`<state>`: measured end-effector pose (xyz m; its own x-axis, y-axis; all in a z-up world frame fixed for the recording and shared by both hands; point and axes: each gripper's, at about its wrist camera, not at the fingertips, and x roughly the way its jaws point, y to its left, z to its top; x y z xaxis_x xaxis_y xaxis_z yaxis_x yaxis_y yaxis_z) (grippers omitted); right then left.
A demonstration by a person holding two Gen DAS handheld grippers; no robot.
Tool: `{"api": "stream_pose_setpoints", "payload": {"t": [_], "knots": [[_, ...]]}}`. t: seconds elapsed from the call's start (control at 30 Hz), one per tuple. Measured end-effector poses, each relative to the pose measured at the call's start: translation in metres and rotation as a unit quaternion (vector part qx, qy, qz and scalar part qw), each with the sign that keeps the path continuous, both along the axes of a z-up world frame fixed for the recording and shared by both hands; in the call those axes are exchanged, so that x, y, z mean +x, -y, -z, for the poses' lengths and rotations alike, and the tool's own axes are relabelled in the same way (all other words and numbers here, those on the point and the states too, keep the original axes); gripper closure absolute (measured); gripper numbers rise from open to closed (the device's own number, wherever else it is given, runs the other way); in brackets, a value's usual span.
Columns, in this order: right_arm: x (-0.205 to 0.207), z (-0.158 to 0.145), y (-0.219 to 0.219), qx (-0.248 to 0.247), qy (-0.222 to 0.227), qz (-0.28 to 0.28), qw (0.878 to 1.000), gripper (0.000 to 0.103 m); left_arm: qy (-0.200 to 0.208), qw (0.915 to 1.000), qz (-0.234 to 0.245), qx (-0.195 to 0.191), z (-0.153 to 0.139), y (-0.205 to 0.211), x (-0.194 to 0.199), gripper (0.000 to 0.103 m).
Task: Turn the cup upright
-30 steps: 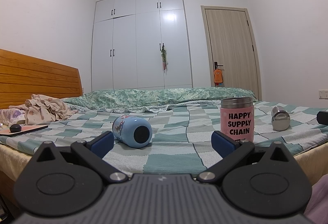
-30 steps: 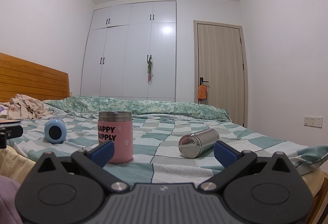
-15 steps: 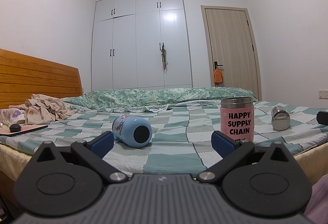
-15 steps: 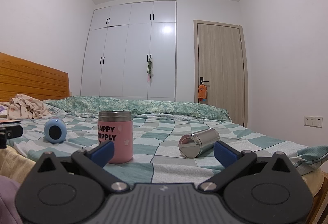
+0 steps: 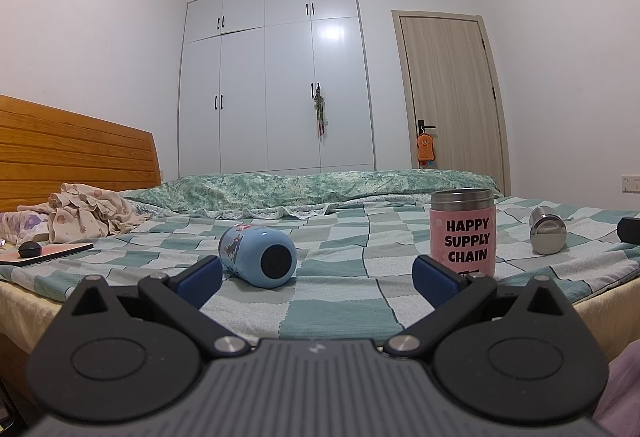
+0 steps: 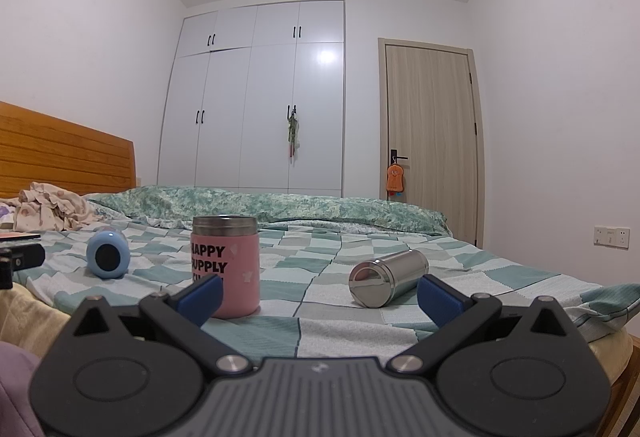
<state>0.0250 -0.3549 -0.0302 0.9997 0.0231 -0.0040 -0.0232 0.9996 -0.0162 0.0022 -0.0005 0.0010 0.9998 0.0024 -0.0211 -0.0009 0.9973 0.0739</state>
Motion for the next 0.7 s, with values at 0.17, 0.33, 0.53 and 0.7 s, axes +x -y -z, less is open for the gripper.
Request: {"api": "stream_pose_setpoints", "payload": {"t": [0.17, 0.33, 0.53, 0.7], "knots": [[-0.001, 0.000, -0.001, -0.001, 0.001, -0.002, 1.000, 0.000, 0.004, 1.0000, 0.000, 0.000, 0.000, 0.000, -0.002, 0.000], [0.001, -0.005, -0.005, -0.007, -0.001, -0.008, 1.000, 0.000, 0.014, 0.9999, 0.001, 0.007, -0.003, 0.002, -0.004, 0.000], [0.003, -0.019, -0.014, -0.007, 0.005, -0.050, 0.999, 0.000, 0.021, 0.9997, -0.007, 0.007, -0.016, -0.005, -0.002, 0.000], [0.016, -0.036, -0.038, -0.019, 0.003, -0.112, 0.994, 0.000, 0.022, 0.9997, -0.012, 0.000, -0.035, -0.022, 0.004, 0.000]]}}
